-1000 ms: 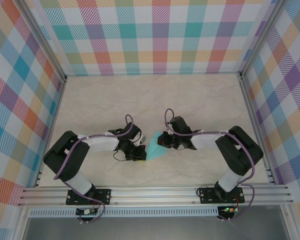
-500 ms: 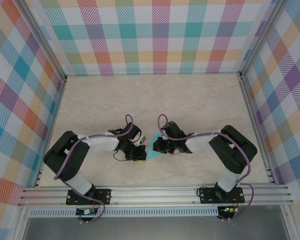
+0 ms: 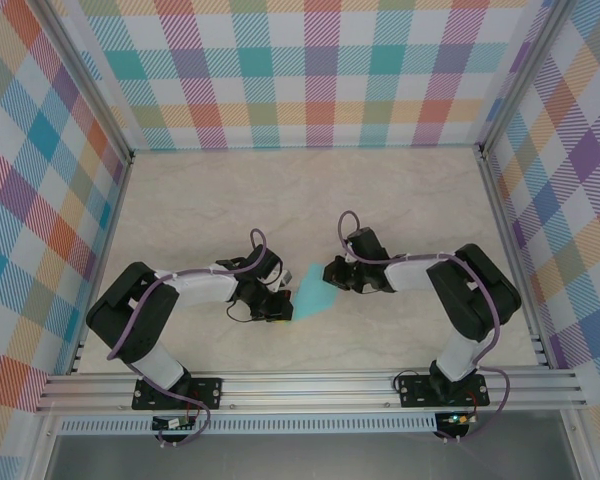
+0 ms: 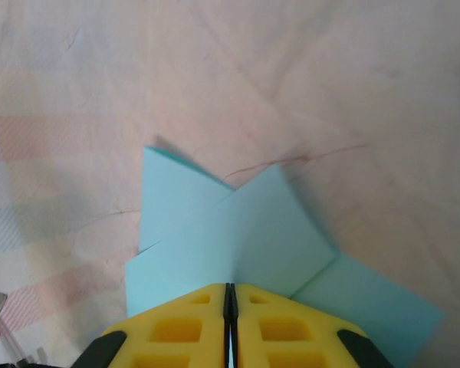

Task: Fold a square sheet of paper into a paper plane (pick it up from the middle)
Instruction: Fourth fold the wing at the center of the table, then turn over the paper at the bottom-center of the table.

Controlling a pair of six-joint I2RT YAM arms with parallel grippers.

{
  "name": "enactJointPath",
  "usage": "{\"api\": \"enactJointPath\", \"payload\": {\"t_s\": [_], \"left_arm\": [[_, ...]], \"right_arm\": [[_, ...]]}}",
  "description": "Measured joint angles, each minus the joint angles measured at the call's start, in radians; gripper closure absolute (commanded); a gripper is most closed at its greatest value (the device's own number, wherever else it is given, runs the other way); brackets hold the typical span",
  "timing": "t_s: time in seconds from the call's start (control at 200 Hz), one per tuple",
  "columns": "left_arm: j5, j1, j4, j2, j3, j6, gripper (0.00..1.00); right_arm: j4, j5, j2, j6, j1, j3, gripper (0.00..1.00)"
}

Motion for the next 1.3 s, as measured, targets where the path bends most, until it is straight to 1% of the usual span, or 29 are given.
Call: {"api": "enactJointPath", "payload": {"t_s": [0.09,0.225,0.405,0.535,0.68,0.83,0.92,1.085,1.3], "left_arm": [[-0.011,0.000,-0.003,-0.008,-0.002,-0.001,0.95],[-0.014,0.000,-0.002,-0.018,-0.010,-0.016,0.93],[-0.003,-0.014,0.045,-0.024,-0.030,-0.080,0.91],[0.005,-0.040,0.103,-0.035,-0.054,-0.141,0.89],[-0.011,-0.060,0.117,-0.085,-0.064,-0.183,0.84],[-0.097,-0.061,0.046,-0.172,-0.052,-0.175,0.73],[-0.143,-0.061,0.000,-0.199,-0.032,-0.160,0.70],[-0.196,-0.059,-0.040,-0.174,0.024,-0.131,0.65],[-0.216,-0.056,-0.041,-0.058,0.105,-0.101,0.64]], "right_arm": [[-0.053,0.021,-0.045,-0.008,-0.008,0.000,0.78],[-0.145,0.046,-0.153,-0.008,-0.010,0.000,0.73],[-0.203,0.048,-0.273,0.010,0.002,-0.038,0.65],[-0.244,0.051,-0.323,0.027,0.026,-0.082,0.62],[-0.262,0.055,-0.328,0.049,0.060,-0.108,0.60],[-0.246,0.055,-0.326,0.084,0.091,-0.115,0.58],[-0.212,0.063,-0.322,0.110,0.104,-0.124,0.54],[-0.166,0.074,-0.303,0.157,0.109,-0.150,0.54],[-0.120,0.080,-0.275,0.197,0.109,-0.163,0.52]]}}
